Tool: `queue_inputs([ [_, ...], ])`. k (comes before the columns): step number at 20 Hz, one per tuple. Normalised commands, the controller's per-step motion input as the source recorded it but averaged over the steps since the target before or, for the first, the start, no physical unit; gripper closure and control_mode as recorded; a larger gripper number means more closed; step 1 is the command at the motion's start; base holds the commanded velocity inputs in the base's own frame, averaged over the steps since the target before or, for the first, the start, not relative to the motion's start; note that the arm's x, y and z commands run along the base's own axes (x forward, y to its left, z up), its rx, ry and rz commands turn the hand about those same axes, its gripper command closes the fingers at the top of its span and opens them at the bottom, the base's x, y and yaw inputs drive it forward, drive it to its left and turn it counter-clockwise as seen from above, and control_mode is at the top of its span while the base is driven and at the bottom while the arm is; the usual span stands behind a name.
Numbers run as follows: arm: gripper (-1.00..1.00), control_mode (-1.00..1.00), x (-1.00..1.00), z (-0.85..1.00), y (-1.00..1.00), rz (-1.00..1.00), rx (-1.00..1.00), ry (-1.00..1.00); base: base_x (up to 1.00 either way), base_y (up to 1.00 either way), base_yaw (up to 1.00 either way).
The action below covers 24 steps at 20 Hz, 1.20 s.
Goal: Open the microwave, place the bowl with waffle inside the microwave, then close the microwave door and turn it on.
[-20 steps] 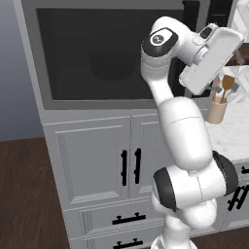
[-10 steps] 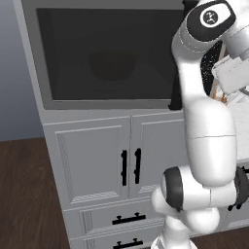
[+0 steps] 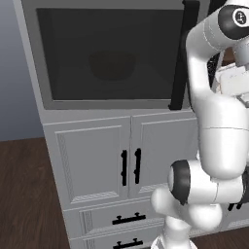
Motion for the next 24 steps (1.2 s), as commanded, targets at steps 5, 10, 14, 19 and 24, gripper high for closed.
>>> queue_inputs([
  [5,-1.0,-1.0,0.49,-0.19,0.67,-0.16,0.25,-0.45,0.0,0.0,0.0],
  [10,-1.0,-1.0,0.85,-0.18,0.09,-0.17,0.19,-0.67,0.0,0.0,0.0],
  [14,-1.0,-1.0,1.0,-0.52,0.0,-0.18,0.02,-0.83,0.0,0.0,0.0],
  [19,-1.0,-1.0,1.0,-0.76,0.0,-0.18,0.0,-0.74,0.0,0.0,0.0],
  [24,-1.0,-1.0,1.0,-0.6,-0.14,-0.14,0.0,-0.52,0.0,0.0,0.0],
])
